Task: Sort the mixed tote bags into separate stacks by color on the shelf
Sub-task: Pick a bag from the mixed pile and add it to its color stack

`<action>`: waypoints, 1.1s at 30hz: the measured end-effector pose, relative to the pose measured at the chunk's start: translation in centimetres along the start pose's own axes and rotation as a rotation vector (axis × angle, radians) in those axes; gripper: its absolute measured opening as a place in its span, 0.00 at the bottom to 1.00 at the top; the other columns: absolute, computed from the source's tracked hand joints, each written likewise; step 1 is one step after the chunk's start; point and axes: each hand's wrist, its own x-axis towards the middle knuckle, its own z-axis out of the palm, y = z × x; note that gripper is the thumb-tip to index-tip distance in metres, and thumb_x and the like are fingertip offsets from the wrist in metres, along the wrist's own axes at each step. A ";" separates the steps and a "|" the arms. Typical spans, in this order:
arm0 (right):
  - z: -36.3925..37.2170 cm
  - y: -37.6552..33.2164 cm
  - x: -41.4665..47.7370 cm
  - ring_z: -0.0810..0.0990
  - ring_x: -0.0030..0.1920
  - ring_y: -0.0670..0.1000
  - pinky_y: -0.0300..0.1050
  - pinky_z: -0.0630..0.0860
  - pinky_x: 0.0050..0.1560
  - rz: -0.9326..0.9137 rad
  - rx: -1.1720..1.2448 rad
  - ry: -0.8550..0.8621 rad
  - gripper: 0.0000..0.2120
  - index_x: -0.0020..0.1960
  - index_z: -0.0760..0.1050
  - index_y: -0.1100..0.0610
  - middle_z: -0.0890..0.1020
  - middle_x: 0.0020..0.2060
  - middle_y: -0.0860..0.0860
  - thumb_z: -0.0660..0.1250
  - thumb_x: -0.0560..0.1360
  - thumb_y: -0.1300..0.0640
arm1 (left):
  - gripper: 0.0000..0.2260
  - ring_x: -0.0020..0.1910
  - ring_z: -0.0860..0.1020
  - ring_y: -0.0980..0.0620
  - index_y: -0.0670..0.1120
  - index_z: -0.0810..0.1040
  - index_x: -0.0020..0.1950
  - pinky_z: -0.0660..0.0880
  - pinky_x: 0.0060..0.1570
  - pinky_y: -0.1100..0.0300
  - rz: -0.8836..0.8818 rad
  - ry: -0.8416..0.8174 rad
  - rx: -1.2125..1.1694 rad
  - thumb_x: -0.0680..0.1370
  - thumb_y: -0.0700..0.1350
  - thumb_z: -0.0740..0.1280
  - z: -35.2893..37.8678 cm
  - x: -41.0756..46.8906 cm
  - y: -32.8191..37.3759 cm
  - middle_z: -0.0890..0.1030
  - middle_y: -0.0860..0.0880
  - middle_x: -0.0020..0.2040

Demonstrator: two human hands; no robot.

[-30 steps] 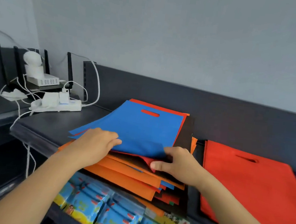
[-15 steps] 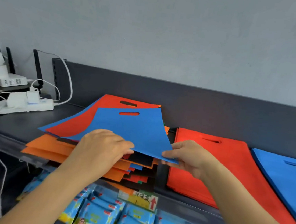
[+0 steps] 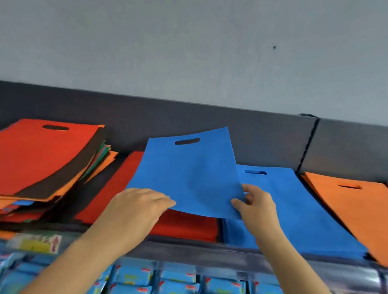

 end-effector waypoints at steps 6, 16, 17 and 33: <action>-8.3 4.2 0.5 0.75 0.46 0.51 0.40 0.71 0.40 -0.009 -0.114 0.125 0.18 0.67 0.71 0.58 0.79 0.55 0.55 0.63 0.77 0.63 | 0.17 0.44 0.83 0.56 0.53 0.84 0.49 0.79 0.35 0.62 0.066 -0.060 -0.112 0.69 0.44 0.58 2.9 4.4 8.1 0.84 0.57 0.45; -16.3 8.0 1.2 0.74 0.56 0.56 0.45 0.72 0.51 0.023 -0.446 0.171 0.23 0.71 0.67 0.58 0.75 0.63 0.56 0.63 0.77 0.64 | 0.21 0.42 0.81 0.53 0.49 0.82 0.41 0.79 0.36 0.57 0.084 -0.279 -0.163 0.76 0.54 0.51 6.1 8.8 15.2 0.83 0.54 0.40; -16.6 8.2 1.3 0.72 0.59 0.57 0.47 0.71 0.54 0.028 -0.517 0.169 0.24 0.72 0.65 0.58 0.73 0.63 0.56 0.63 0.76 0.63 | 0.25 0.46 0.80 0.53 0.48 0.82 0.45 0.79 0.41 0.55 0.069 -0.296 -0.184 0.75 0.57 0.48 6.2 8.9 15.7 0.83 0.53 0.45; -6.4 3.1 0.9 0.72 0.63 0.51 0.44 0.69 0.59 -0.300 -0.585 -0.116 0.15 0.63 0.74 0.52 0.76 0.62 0.50 0.64 0.77 0.54 | 0.19 0.58 0.77 0.55 0.49 0.81 0.58 0.67 0.61 0.65 -0.031 -0.235 -0.170 0.77 0.54 0.56 1.8 2.9 8.9 0.80 0.52 0.59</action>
